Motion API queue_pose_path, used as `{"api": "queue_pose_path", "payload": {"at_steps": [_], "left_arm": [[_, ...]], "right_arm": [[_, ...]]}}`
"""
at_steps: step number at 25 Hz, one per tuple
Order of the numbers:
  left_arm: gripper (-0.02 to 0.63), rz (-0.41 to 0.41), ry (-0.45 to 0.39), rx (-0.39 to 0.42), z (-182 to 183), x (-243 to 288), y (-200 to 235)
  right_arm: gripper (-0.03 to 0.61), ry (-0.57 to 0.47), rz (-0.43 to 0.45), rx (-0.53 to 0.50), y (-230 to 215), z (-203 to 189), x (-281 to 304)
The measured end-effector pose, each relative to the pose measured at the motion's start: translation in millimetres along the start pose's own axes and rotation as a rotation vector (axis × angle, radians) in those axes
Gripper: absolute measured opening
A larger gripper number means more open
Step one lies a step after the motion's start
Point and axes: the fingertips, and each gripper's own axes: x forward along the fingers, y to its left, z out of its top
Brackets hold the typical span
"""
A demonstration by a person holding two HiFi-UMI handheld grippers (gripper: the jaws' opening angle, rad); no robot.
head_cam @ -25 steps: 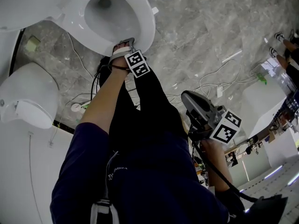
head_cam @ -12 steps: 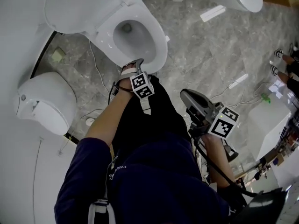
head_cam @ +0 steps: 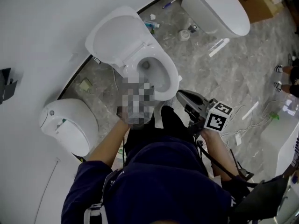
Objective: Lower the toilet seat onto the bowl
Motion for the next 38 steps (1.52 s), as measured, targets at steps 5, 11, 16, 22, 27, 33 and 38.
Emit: {"api": "queue_pose_path", "payload": {"at_steps": [5,11,16,22,27,33,38], "left_arm": [[0.046,0.021,-0.216,-0.061,66.7,-86.9,38.3],[0.004,0.082,-0.413,-0.041,123.4,-171.8,77.3],[0.003,0.137,-0.513,0.053,154.7,-219.9,102.0],[0.003,0.194,-0.624,0.115,179.1,-262.2,118.3],[0.003,0.196,-0.634,0.102,185.1,-270.3,119.6],[0.003,0.18,-0.657,0.041,188.5,-273.9,114.3],[0.003,0.168,-0.662,-0.014,186.9,-271.6,114.3]], "right_arm": [[0.009,-0.064,0.023,-0.092,42.0,32.4,14.0],[0.009,-0.14,0.074,-0.204,95.7,69.7,33.8],[0.008,-0.19,0.098,-0.339,139.6,99.7,45.4],[0.008,-0.223,0.148,-0.477,187.4,118.0,51.5],[0.008,-0.237,0.199,-0.515,209.8,123.0,48.4],[0.008,-0.223,0.191,-0.534,209.5,115.7,43.2],[0.008,-0.202,0.174,-0.529,202.7,110.5,44.3]]}}
